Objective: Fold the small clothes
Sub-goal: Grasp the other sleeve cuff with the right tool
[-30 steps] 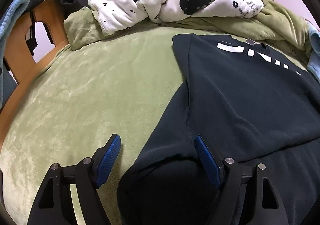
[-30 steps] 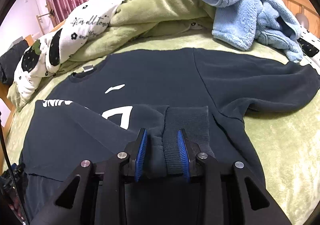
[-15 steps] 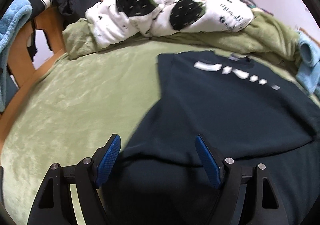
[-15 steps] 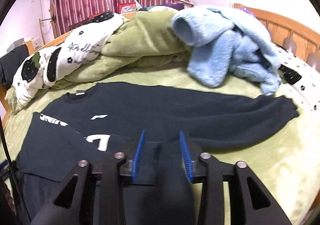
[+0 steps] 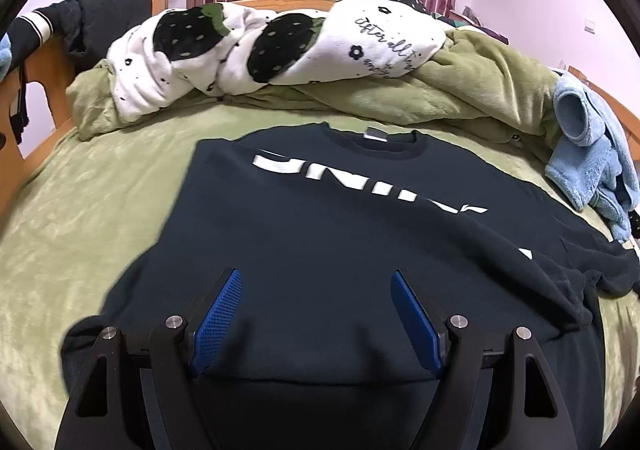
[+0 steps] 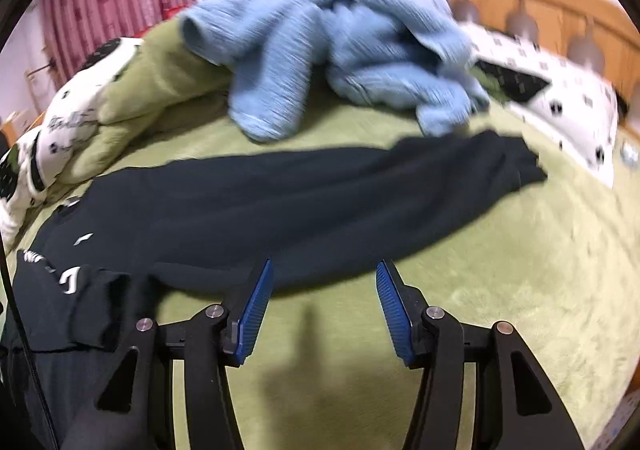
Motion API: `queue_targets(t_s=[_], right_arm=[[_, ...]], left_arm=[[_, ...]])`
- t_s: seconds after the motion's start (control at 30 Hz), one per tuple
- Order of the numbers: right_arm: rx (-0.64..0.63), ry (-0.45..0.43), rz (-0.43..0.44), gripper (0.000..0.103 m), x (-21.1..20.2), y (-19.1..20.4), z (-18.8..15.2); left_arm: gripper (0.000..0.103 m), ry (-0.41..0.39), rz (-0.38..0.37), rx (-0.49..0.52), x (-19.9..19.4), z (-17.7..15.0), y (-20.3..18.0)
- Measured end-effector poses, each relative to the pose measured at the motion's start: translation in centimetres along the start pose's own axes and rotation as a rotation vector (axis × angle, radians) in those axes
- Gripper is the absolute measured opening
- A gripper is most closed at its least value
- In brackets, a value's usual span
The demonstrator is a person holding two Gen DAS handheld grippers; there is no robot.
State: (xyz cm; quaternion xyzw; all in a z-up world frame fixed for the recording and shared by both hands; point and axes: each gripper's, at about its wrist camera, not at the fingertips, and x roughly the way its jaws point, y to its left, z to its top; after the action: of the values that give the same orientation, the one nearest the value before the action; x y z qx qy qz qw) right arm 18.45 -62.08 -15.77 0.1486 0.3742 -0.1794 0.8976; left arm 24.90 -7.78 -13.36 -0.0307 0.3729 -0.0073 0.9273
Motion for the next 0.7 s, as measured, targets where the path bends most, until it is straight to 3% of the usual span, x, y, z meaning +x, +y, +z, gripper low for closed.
queue_targets(t_s=[0.23,0.37,0.43,0.47,0.5,0.7], right_arm=[[0.119,0.063,0.069,0.053,5.3,-3.3,0.7],[0.131,0.082,0.046,0.055,7.5,-2.7,1.3],[0.107,0.069,0.002,0.048,7.8,-1.9,1.3],[0.082,0.057,-0.030,0.024,7.7,-1.3,1.4],[0.056,0.049,-0.041,0.010,7.6,-0.8,1.4],[0.021,-0.121,-0.061,0.008,3.1,1.1,2.9]], left_arm=[[0.075,0.029,0.022,-0.001,2.5,-0.7,-1.1],[0.075,0.042,0.033,0.007,3.0,-0.9,-0.9],[0.075,0.047,0.031,0.007,2.9,-0.8,-0.4],[0.075,0.047,0.031,0.011,2.8,-0.7,-0.1],[0.075,0.042,0.039,0.017,2.7,-0.5,0.1],[0.075,0.009,0.080,0.018,0.7,0.4,3.6]])
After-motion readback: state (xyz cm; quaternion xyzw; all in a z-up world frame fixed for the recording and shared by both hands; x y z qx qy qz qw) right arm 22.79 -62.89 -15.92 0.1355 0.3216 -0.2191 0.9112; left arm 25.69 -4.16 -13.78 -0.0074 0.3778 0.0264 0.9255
